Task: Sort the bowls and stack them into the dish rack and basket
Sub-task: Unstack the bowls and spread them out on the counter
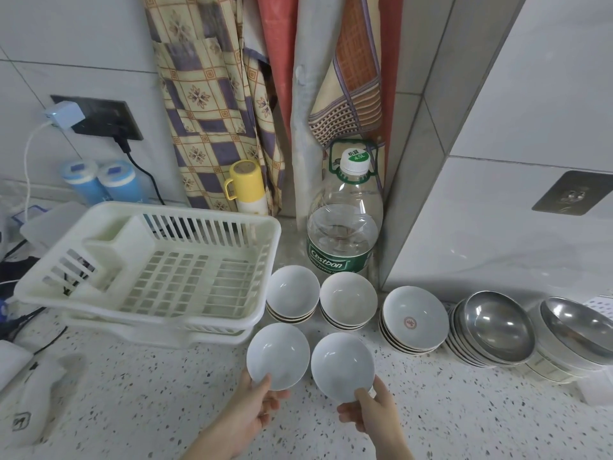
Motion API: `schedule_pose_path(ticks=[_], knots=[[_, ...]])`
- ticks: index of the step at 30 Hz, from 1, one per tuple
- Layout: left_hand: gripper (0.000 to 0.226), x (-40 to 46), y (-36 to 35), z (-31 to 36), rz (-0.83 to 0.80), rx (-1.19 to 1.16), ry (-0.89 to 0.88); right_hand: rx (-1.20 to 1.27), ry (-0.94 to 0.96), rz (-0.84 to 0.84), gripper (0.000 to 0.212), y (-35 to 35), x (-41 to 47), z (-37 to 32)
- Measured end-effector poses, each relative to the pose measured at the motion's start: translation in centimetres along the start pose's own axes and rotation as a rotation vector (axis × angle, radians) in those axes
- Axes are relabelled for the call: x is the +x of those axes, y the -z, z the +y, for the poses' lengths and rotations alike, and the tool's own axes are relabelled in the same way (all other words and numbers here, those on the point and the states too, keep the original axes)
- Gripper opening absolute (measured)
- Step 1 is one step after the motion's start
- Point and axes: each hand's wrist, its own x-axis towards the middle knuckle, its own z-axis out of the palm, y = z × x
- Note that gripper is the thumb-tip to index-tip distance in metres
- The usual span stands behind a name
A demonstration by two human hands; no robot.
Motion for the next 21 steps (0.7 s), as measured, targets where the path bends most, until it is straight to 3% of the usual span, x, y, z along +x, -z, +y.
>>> schedule_pose_path(ticks=[9, 16, 21], knots=[[0.039, -0.7, 0.3, 0.4, -0.006, 0.157, 0.042, -0.028, -0.053, 0.005, 0.039, 0.2, -0.6, -0.7], [0.062, -1.3, 1.2, -0.2, 0.06, 0.279, 0.001, -0.025, -0.052, -0.004, 0.04, 0.5, -1.0, -1.5], [0.051, -3.1, 1.3, 0.2, 0.117, 0.425, -0.009, -0.061, -0.091, 0.003, 0.045, 0.5, -1.7, -2.0]])
